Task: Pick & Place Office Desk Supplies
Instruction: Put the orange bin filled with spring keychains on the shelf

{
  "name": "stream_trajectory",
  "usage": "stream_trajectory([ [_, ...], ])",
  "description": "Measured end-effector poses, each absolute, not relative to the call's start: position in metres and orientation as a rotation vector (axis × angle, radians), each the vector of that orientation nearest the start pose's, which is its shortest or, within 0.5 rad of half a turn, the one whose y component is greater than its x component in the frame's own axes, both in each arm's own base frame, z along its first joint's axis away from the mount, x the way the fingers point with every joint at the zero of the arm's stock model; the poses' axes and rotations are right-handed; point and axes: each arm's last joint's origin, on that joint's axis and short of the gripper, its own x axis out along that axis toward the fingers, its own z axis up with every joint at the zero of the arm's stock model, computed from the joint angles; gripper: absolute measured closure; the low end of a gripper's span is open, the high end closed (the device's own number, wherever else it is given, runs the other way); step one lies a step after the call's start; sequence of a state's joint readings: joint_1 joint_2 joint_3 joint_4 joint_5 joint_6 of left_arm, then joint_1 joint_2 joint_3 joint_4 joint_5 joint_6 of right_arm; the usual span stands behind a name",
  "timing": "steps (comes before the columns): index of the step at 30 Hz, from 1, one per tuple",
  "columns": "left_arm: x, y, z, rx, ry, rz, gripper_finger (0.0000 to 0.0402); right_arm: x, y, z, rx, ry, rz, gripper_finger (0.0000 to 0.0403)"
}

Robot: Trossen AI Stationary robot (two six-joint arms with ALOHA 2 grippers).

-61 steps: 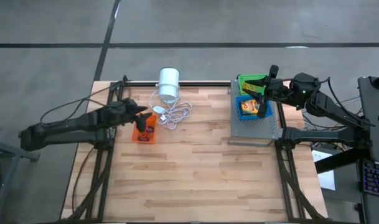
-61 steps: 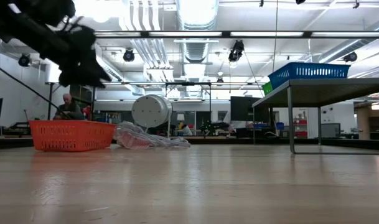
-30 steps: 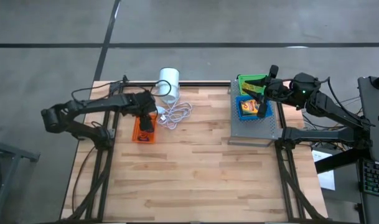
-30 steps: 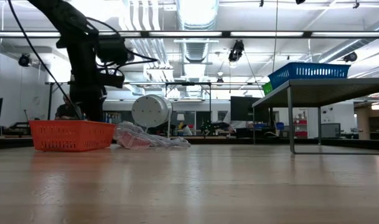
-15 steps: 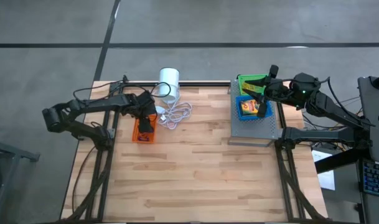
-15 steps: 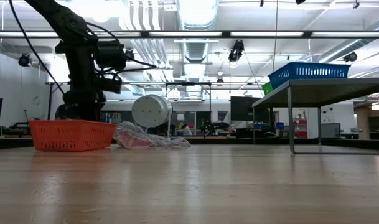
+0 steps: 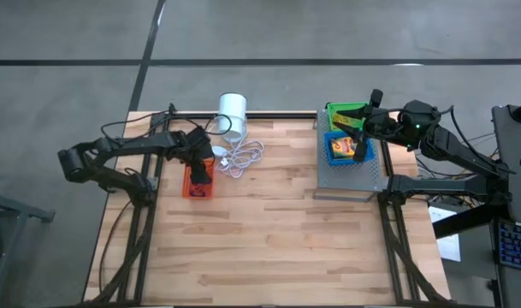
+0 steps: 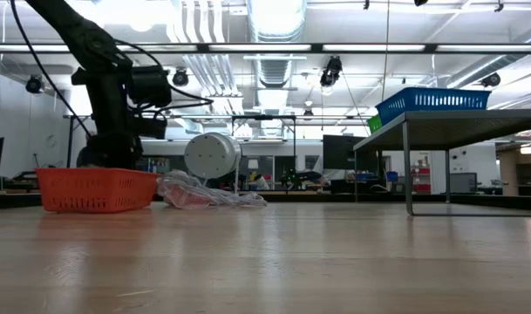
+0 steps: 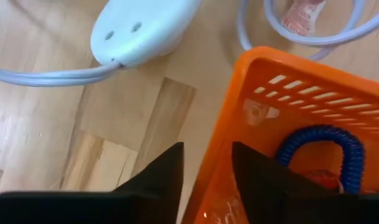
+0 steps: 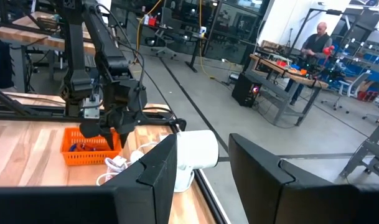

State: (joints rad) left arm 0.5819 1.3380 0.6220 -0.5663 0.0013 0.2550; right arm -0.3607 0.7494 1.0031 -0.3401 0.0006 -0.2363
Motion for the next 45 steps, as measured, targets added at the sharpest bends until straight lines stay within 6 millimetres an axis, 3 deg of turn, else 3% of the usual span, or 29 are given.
stream_trajectory([
  [16,0.179,0.117,0.153,-0.205,1.242,0.324,0.0394,0.136,-0.051,0.395,-0.220,0.128,-0.349,0.0264],
  [24,0.178,0.114,0.153,-0.280,1.231,0.296,0.0397,0.136,-0.051,0.395,-0.218,0.128,-0.349,0.0264],
  [45,0.179,0.103,0.156,-0.897,1.142,0.285,0.0398,0.136,-0.051,0.395,-0.219,0.128,-0.349,0.0264],
])
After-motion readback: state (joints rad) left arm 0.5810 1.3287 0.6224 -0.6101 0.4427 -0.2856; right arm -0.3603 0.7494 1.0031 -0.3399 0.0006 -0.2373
